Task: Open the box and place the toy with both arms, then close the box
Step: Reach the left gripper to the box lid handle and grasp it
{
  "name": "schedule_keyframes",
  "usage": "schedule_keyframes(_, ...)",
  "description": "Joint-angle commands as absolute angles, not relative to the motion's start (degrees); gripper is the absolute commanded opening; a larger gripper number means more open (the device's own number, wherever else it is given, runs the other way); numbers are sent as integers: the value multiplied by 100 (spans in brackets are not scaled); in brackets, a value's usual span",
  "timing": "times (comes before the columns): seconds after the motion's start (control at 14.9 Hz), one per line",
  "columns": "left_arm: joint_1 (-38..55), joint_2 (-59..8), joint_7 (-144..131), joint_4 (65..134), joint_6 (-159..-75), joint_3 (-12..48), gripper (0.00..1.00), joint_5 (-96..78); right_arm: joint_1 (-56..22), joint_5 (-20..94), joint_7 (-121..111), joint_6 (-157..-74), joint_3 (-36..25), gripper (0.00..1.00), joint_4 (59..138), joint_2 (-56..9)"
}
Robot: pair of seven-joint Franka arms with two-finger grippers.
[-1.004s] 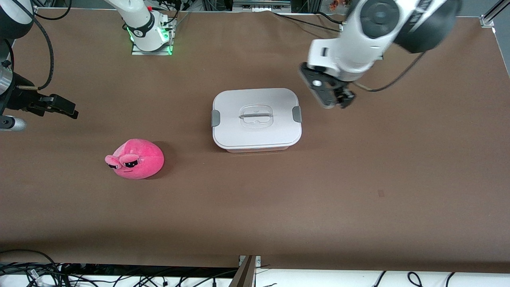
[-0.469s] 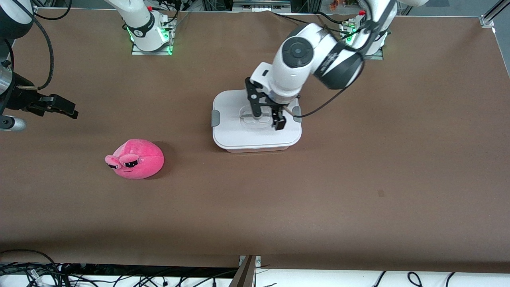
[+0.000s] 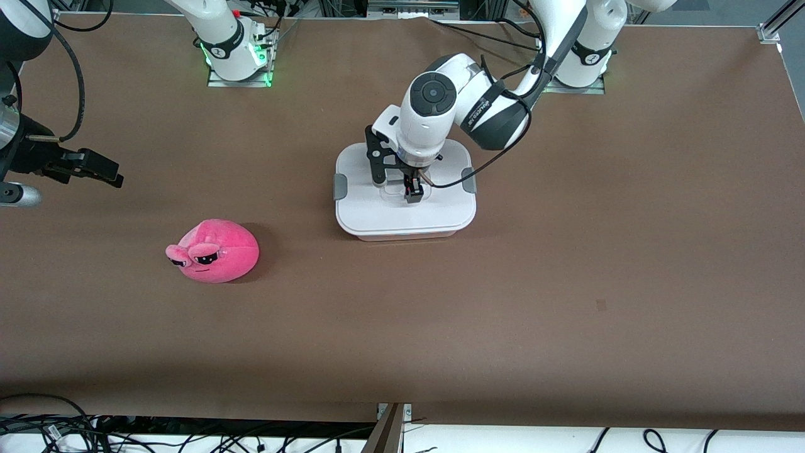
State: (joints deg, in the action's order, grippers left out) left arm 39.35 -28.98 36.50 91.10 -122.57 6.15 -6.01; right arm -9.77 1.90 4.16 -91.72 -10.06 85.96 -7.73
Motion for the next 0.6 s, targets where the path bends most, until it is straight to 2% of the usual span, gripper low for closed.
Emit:
schedule_keyframes(0.0, 4025, -2936, 3823, 9000, -12138, 545, 0, -738, -940, 185, 457, -9123, -984, 100, 8481, -782)
schedule_keyframes(0.27, 4025, -2892, 3850, 8983, -12129, 545, 0, -738, -932, 193, 457, -9132, -976, 100, 8481, -782)
schedule_keyframes(0.54, 4025, -2533, 3841, 8886, -11437, 676, 0, -729, -932, 185, 457, -9123, -975, 100, 8481, -782)
